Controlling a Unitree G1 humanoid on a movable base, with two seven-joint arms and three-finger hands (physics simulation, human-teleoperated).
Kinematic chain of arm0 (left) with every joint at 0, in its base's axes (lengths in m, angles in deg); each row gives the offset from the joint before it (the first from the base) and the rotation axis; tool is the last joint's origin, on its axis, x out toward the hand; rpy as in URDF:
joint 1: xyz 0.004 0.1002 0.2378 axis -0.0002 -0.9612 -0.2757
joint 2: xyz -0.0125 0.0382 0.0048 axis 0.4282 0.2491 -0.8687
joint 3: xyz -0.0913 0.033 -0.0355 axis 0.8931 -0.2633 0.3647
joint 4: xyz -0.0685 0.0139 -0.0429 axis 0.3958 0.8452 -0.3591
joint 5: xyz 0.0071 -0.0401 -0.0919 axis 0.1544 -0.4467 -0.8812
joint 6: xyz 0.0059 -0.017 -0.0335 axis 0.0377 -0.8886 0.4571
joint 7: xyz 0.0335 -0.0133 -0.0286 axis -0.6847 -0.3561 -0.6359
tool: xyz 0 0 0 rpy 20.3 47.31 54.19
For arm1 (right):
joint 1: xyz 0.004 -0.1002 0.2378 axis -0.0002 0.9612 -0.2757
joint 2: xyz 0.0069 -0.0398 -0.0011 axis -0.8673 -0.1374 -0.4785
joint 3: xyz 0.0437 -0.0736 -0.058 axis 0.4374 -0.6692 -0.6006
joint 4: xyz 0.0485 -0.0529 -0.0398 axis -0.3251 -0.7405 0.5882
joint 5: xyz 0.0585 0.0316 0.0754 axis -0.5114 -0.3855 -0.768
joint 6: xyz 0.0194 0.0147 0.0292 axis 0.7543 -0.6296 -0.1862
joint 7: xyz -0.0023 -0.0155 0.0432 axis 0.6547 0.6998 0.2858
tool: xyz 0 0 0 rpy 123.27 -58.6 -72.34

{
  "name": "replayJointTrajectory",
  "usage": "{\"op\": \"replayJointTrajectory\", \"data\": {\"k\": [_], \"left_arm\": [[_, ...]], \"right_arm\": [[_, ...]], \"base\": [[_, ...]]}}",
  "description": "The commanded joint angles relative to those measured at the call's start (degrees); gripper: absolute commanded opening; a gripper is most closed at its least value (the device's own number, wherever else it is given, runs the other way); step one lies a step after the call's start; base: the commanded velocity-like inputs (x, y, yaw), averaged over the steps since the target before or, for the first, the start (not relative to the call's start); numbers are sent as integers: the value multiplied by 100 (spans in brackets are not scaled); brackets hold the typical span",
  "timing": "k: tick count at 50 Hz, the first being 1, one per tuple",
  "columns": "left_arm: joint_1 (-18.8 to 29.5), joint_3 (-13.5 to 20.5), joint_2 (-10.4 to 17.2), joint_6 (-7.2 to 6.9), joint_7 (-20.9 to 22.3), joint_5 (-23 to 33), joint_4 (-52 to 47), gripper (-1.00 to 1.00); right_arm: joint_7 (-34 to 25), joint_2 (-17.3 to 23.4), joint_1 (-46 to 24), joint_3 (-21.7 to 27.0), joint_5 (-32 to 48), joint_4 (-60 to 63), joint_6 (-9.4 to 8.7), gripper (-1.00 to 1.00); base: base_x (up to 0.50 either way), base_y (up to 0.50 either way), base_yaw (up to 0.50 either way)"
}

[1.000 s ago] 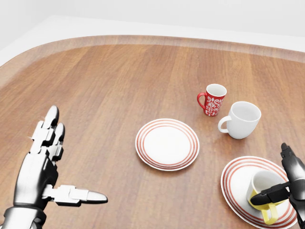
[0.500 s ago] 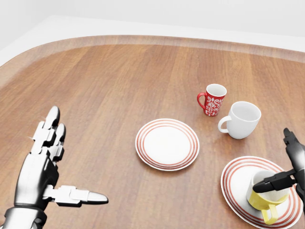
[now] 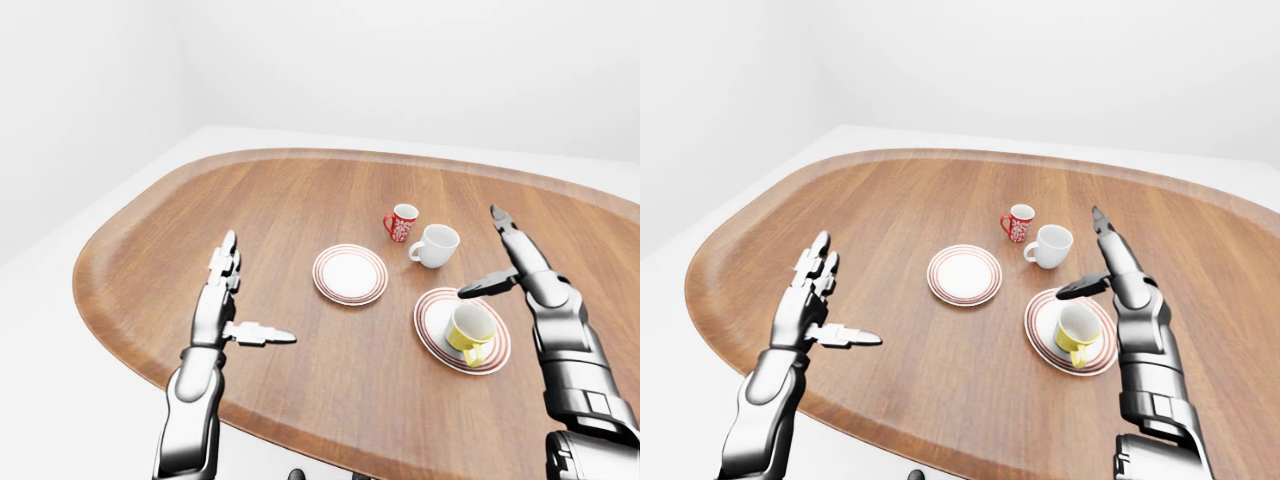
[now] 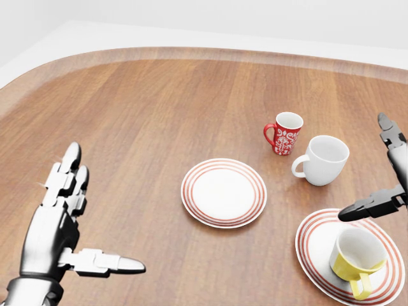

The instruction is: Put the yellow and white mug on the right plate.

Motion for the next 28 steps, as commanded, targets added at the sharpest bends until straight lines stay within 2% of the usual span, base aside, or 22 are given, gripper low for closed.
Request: {"op": "replayJointTrajectory", "data": {"k": [1, 17, 28], "left_arm": [[-15, 11, 1, 0, 17, -19, -116, 100], [-236, 75, -50, 0, 179, -201, -1593, 100], [-285, 169, -76, 0, 263, -349, -2328, 100]], "right_arm": [[-500, -177, 301, 236, 123, 1639, 0, 100], [-1645, -362, 417, 490, 251, 4715, 0, 100], [-2221, -308, 245, 517, 335, 6050, 0, 100]], "base": [[0, 0, 0], [0, 0, 0], [0, 0, 0]]}}
